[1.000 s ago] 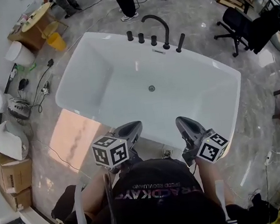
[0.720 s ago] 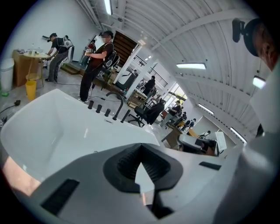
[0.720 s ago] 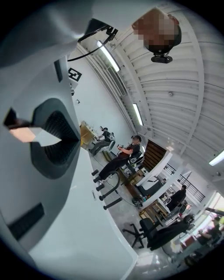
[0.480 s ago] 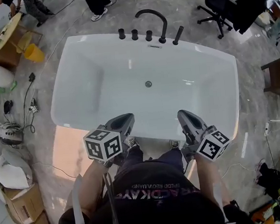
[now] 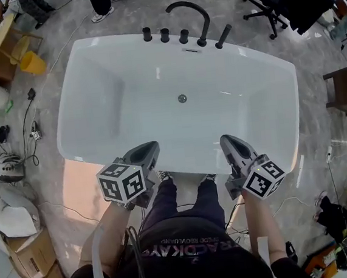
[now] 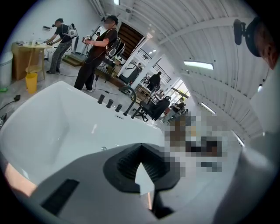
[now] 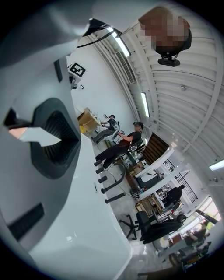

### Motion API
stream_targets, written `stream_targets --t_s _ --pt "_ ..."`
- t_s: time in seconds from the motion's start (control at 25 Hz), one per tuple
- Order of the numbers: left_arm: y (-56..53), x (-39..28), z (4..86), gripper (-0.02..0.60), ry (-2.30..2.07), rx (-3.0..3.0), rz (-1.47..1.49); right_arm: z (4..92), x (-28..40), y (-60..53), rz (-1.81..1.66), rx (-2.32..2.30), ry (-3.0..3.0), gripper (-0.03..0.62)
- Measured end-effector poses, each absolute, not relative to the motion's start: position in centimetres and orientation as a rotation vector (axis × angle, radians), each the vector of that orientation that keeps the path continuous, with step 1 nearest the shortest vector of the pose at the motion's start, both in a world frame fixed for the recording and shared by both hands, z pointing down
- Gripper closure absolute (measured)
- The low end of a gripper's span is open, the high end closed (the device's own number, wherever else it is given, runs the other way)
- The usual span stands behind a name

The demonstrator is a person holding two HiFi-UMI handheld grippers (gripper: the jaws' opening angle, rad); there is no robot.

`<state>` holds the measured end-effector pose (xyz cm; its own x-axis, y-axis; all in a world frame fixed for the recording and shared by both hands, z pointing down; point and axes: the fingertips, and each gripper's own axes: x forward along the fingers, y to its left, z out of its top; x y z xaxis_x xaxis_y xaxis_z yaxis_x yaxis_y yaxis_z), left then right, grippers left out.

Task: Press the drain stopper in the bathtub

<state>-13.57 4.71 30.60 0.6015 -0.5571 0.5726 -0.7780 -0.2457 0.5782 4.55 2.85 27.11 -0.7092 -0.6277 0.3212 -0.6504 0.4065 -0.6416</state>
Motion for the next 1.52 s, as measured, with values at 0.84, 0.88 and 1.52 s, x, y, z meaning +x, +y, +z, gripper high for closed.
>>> stream_targets --t_s 0.84,0.88,1.52 --pt "0.5 -7.6 43.2 0.578 -1.139 2.154 0.677 42.1 6.3 -5.5 1.026 0.831 -2.505 0.582" --pt "0.1 -7.1 44.1 0.578 -1.123 2.174 0.687 43.1 6.3 -5.9 1.017 0.821 -2.497 0.582" --pt "-2.2 -6.1 56.8 0.578 -0.930 2.445 0.916 65.8 1.5 -14.0 0.898 0.772 -2.327 0.582"
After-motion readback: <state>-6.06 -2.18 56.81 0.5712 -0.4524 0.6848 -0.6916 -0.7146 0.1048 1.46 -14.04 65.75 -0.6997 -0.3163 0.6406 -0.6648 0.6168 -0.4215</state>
